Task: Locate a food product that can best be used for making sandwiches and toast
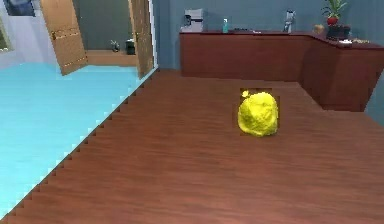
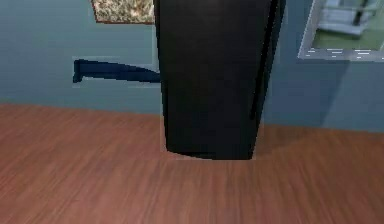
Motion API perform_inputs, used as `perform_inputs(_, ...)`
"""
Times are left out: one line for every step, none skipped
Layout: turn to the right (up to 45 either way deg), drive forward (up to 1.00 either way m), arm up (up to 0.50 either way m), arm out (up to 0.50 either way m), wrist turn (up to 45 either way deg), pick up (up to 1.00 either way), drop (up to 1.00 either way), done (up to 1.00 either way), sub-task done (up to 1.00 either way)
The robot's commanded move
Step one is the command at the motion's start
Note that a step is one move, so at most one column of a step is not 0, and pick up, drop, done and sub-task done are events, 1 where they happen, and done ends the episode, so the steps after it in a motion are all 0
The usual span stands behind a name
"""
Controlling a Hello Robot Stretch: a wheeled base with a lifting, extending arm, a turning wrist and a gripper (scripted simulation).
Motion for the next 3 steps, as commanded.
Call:
perform_inputs(0.0, 1.00, 0.00, 0.00, 0.0, 0.00, 0.00, 0.00, 0.00)
perform_inputs(0.0, 0.95, 0.00, 0.00, 0.0, 0.00, 0.00, 0.00, 0.00)
perform_inputs(6.0, 0.00, 0.00, 0.00, 0.0, 0.00, 0.00, 0.00, 0.00)
